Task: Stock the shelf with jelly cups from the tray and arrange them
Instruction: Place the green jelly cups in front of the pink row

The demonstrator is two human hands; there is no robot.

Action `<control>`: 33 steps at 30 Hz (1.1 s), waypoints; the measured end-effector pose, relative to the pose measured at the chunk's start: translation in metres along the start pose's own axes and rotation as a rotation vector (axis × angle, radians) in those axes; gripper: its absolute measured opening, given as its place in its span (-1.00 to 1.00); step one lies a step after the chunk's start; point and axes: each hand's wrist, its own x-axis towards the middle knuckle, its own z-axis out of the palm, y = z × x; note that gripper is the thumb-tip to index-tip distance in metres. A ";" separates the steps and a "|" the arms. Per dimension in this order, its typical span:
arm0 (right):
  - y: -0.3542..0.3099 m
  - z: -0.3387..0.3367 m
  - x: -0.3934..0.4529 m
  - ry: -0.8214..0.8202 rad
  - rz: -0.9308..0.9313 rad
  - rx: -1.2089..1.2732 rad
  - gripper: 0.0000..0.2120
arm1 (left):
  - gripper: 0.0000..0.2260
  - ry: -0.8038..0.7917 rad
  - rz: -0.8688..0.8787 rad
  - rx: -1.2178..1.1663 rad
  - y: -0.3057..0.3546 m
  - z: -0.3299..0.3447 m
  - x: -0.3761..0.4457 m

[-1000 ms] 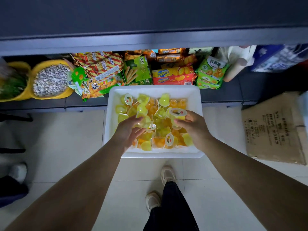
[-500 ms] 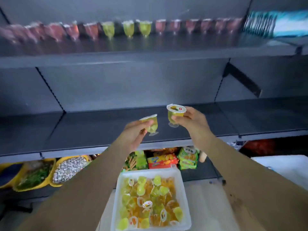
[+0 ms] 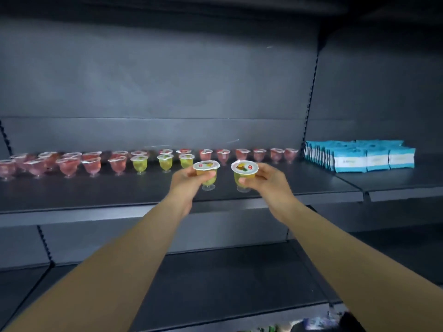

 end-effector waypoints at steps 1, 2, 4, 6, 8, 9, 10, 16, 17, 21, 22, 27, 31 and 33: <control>0.002 -0.003 0.017 -0.013 0.000 -0.019 -0.69 | -0.75 0.025 0.004 0.017 -0.003 0.007 0.015; 0.005 -0.005 0.036 -0.020 0.004 -0.035 -0.70 | -0.75 0.049 0.010 0.032 -0.006 0.014 0.030; 0.015 -0.009 0.074 -0.025 0.019 -0.047 -0.70 | -0.73 0.082 0.013 0.050 -0.016 0.028 0.061; 0.031 -0.011 0.111 -0.038 0.039 -0.030 -0.72 | -0.71 0.119 0.008 0.076 -0.028 0.039 0.093; 0.050 -0.008 0.141 -0.049 0.058 -0.017 -0.75 | -0.70 0.157 -0.004 0.109 -0.041 0.048 0.122; 0.062 -0.005 0.155 -0.050 0.062 -0.018 -0.74 | -0.71 0.167 -0.007 0.126 -0.047 0.051 0.135; 0.073 -0.003 0.169 -0.052 0.068 -0.021 -0.74 | -0.72 0.174 -0.009 0.140 -0.052 0.053 0.148; 0.120 0.016 0.236 -0.105 0.136 -0.022 -0.72 | -0.73 0.263 -0.025 0.190 -0.081 0.057 0.206; 0.124 0.018 0.244 -0.119 0.138 -0.016 -0.71 | -0.73 0.283 -0.029 0.193 -0.085 0.056 0.212; 0.136 0.021 0.266 -0.146 0.143 0.008 -0.73 | -0.75 0.309 -0.037 0.228 -0.092 0.051 0.229; 0.139 0.022 0.269 -0.144 0.140 0.007 -0.72 | -0.75 0.310 -0.032 0.238 -0.092 0.050 0.231; 0.141 0.023 0.271 -0.138 0.148 -0.016 -0.70 | -0.72 0.297 -0.022 0.273 -0.095 0.050 0.234; 0.140 0.019 0.268 -0.086 0.163 -0.046 -0.66 | -0.69 0.270 -0.021 0.316 -0.096 0.050 0.234; 0.140 0.018 0.268 -0.073 0.167 -0.031 -0.67 | -0.70 0.247 -0.014 0.344 -0.096 0.051 0.234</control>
